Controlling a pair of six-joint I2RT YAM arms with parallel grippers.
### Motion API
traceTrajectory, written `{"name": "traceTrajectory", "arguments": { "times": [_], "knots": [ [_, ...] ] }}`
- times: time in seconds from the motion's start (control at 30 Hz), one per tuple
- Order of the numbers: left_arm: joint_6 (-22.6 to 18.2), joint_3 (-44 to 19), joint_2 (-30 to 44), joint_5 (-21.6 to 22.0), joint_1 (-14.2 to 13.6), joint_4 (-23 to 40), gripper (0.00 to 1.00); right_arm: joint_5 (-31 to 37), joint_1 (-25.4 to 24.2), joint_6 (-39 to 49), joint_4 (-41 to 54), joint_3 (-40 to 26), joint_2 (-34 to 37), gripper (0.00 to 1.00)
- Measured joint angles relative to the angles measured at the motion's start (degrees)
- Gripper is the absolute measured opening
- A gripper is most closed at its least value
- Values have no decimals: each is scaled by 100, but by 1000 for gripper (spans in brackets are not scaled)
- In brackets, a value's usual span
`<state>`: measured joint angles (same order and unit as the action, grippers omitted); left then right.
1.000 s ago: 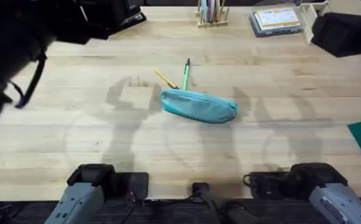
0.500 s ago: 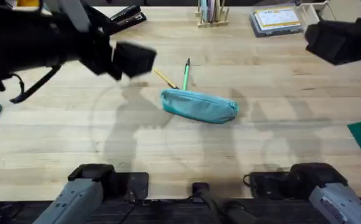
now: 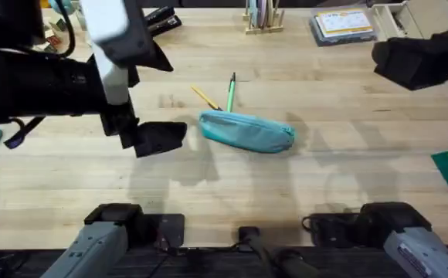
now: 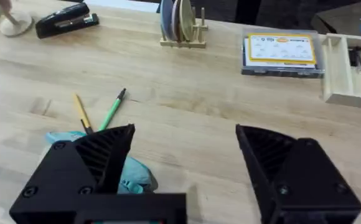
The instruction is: Unzip the bag, pick up the pens from the table one at a time and place them inside, then zip the bag closed.
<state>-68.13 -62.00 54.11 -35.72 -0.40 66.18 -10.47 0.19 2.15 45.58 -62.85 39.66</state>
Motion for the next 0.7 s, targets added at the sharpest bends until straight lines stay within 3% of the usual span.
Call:
{"name": "traceTrajectory", "arguments": {
  "times": [0.37, 0.7],
  "knots": [
    [-679, -4, 30, 105, 0, 168, 995, -99, 0, -2, 4, 0, 0, 997],
    [-1173, -39, 973, -22, 0, 174, 995, -109, 2, -1, 4, 0, 0, 997]
  ]
}}
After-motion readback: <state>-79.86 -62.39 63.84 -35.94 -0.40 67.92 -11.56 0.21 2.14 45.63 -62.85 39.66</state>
